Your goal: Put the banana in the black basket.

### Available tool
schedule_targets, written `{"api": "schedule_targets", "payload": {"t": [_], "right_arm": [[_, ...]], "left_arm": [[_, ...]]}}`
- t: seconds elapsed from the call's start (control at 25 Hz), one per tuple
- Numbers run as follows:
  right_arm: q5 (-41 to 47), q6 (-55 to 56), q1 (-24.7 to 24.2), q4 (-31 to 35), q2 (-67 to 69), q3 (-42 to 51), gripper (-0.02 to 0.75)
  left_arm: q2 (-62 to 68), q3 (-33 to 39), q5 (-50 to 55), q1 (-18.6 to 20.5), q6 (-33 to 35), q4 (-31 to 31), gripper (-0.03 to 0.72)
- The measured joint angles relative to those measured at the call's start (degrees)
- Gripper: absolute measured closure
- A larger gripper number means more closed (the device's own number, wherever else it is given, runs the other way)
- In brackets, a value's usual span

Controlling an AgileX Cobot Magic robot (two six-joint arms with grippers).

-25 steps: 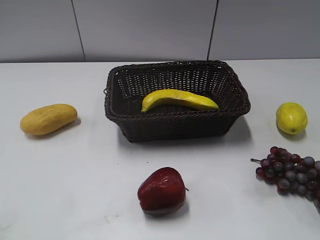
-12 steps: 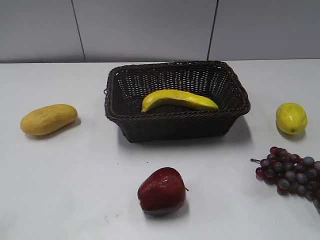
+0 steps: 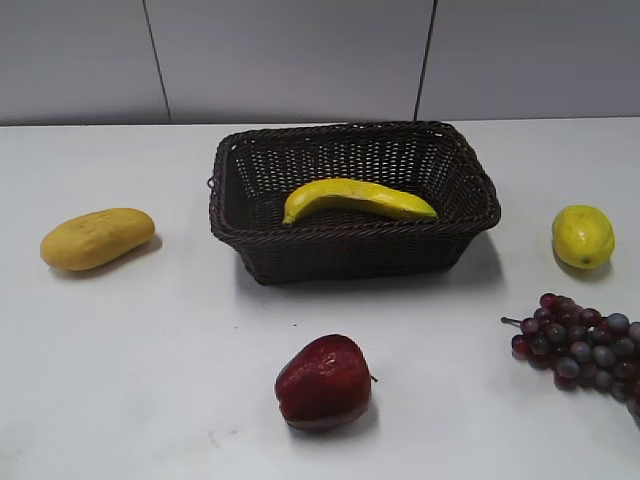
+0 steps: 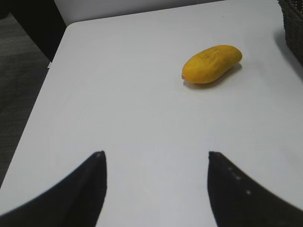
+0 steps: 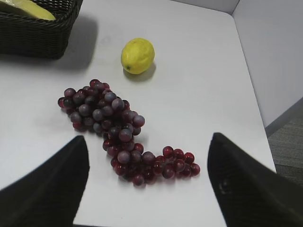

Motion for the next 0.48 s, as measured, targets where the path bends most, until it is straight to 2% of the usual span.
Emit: {"api": "schedule_targets", "payload": {"t": [0.48], "right_arm": [[0.0,0.0,0.0,0.0,0.0,0.0,0.145]], "left_arm": [[0.0,0.0,0.0,0.0,0.0,0.0,0.196]]}}
